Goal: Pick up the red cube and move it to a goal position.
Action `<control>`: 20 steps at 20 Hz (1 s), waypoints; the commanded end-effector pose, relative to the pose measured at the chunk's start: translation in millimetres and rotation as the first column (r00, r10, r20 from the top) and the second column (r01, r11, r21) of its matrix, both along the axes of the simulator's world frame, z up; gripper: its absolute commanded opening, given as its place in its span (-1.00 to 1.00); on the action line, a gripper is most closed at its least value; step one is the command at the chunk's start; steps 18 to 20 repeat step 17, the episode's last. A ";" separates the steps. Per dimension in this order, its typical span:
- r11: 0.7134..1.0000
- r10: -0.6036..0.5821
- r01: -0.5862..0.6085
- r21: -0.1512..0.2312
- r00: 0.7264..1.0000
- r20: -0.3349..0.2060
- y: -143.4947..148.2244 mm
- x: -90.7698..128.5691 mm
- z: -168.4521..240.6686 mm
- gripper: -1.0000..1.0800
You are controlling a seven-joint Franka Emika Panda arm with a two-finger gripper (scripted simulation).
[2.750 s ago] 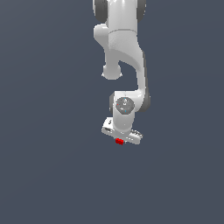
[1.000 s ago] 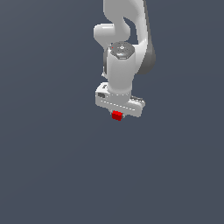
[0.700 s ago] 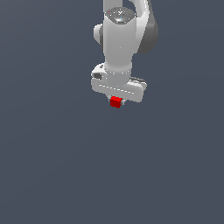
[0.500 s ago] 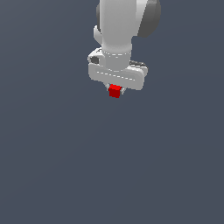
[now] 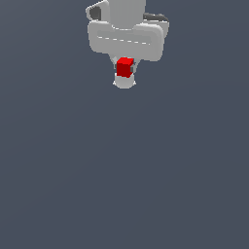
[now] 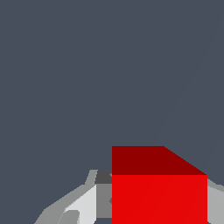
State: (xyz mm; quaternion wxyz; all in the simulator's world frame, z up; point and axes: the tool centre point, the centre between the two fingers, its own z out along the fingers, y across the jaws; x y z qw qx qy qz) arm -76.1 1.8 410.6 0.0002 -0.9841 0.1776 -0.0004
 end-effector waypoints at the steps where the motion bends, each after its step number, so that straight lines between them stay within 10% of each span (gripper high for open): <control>1: 1.000 0.000 0.000 0.000 1.000 -0.001 -2.4 -5.7 22.2 -1.00; 20: 1.000 0.001 -0.001 0.000 1.000 -0.001 -8.2 -15.6 80.1 -1.00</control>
